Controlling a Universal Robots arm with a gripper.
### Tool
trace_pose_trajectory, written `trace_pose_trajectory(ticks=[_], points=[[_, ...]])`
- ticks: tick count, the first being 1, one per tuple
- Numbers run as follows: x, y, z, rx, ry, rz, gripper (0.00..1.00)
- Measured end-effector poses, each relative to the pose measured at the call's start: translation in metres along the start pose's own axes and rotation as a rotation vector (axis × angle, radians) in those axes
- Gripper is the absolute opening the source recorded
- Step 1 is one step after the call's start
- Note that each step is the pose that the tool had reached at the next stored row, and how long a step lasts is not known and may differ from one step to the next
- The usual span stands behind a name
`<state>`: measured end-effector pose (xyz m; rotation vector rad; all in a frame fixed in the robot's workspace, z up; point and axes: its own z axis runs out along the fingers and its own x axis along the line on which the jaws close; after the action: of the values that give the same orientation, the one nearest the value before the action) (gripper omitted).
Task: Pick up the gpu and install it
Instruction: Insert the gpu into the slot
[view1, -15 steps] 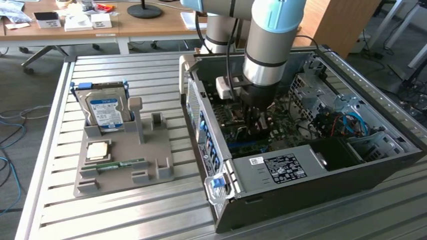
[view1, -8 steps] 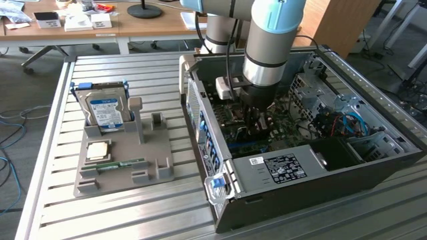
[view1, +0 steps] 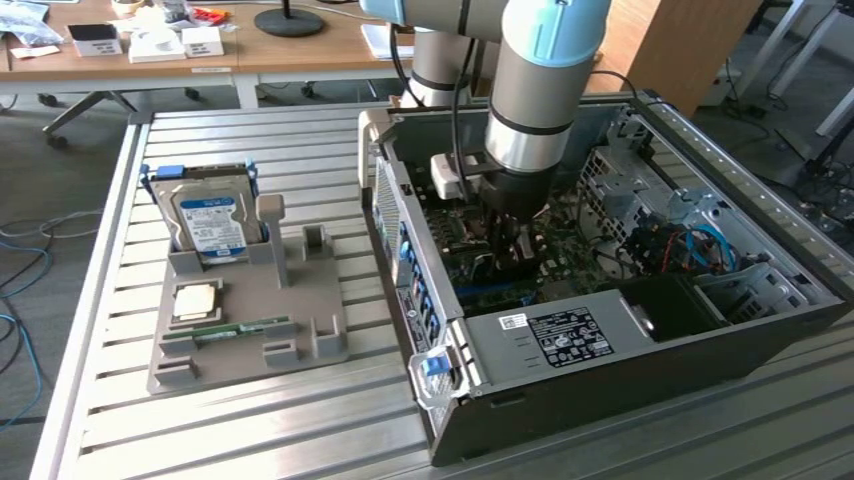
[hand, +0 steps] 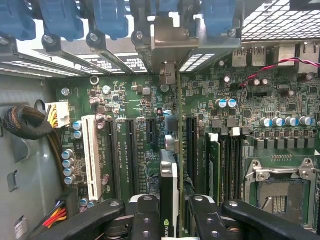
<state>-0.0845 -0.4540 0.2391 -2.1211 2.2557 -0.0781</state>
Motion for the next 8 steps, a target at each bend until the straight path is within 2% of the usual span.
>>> trace_pose_trajectory(ticks=[8], points=[[0.0002,0.0019,0.0000,0.0014,0.0000,0.000,0.27]])
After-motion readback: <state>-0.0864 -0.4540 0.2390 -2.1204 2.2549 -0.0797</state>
